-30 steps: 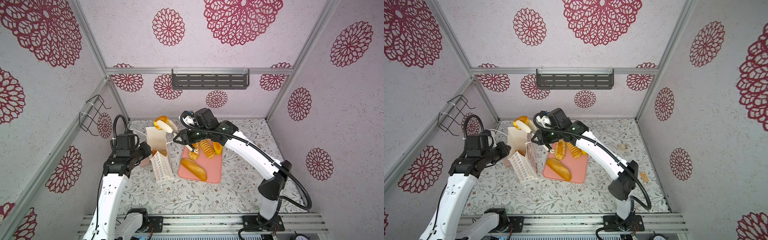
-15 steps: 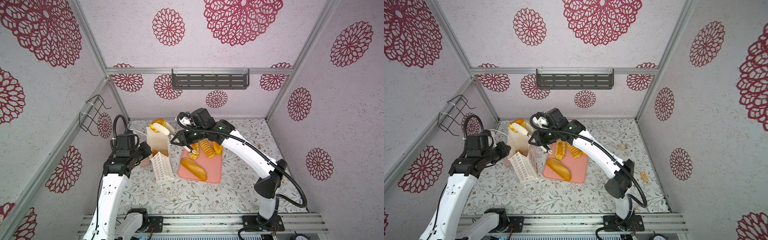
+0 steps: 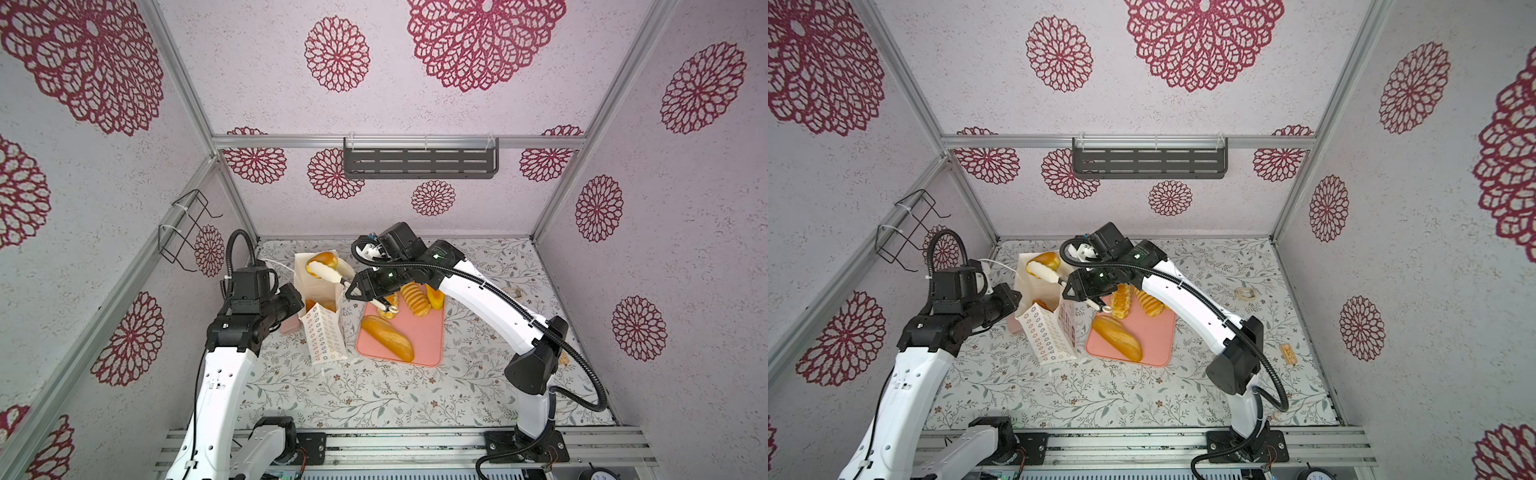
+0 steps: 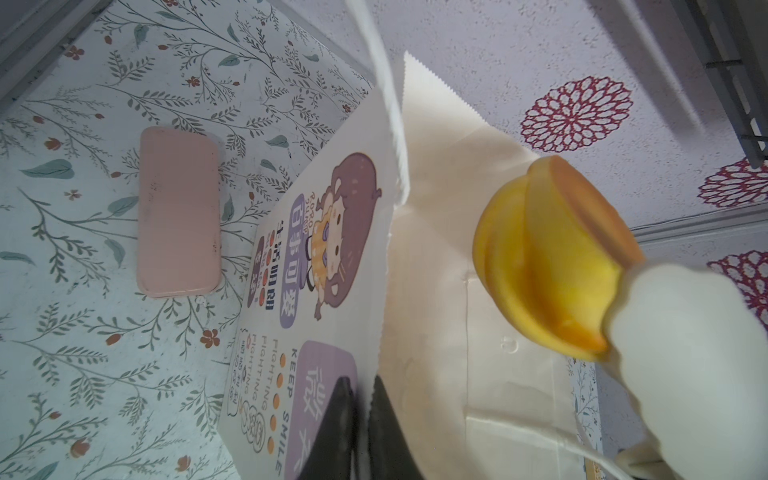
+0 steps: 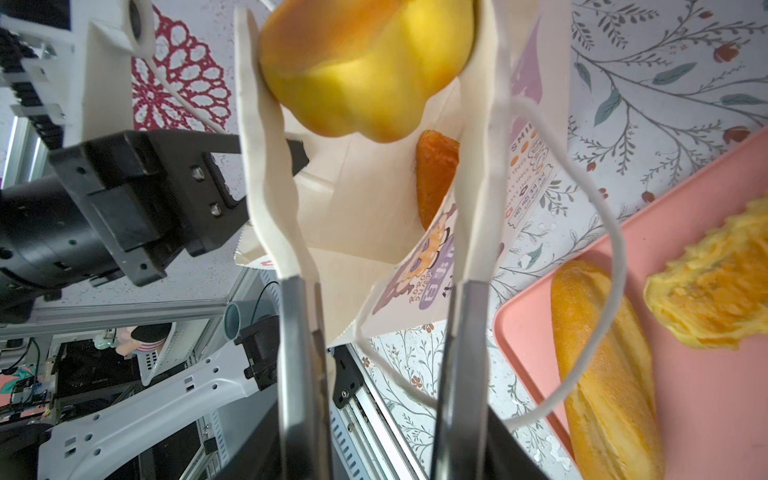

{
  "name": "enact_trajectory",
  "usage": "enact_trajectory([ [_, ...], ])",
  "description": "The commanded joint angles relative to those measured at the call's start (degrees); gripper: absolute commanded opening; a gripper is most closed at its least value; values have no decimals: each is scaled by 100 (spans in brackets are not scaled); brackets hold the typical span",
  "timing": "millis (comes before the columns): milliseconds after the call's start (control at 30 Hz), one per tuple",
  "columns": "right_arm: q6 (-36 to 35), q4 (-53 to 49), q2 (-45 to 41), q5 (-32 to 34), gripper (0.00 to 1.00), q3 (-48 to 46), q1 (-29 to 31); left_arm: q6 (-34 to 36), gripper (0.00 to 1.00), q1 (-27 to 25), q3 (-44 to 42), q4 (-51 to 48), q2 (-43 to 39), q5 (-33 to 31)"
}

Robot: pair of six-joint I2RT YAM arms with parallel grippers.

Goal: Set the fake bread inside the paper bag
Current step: 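Open the tongs over the bag opening to drop the yellow bun, then swing the empty tongs in the right gripper back over the tray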

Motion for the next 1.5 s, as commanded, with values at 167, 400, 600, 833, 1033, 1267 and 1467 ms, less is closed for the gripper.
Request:
enact_trajectory([
  [167, -77, 231, -222, 8, 60, 222, 25, -6, 11, -41, 28, 193, -41, 30],
  [400, -19, 333, -298, 17, 60, 229, -28, -9, 11, -41, 28, 200, -24, 28],
  [600, 105, 541, -545, 26, 57, 233, -171, 18, 11, -41, 53, 195, -6, 20],
  [833, 146, 582, -1070, 192, 55, 185, -493, 44, 14, -41, 131, 177, 62, 12],
  [1033, 118, 587, -1877, 381, 54, -407, -999, 86, 16, -36, 225, 154, 121, 5],
  [1267, 39, 427, -2961, 522, 54, -1695, -1573, 122, 32, -34, 356, 107, 164, -24],
  [1467, 47, 476, -3513, 523, 54, -2894, -1782, 142, 56, -36, 441, 58, 174, -77],
])
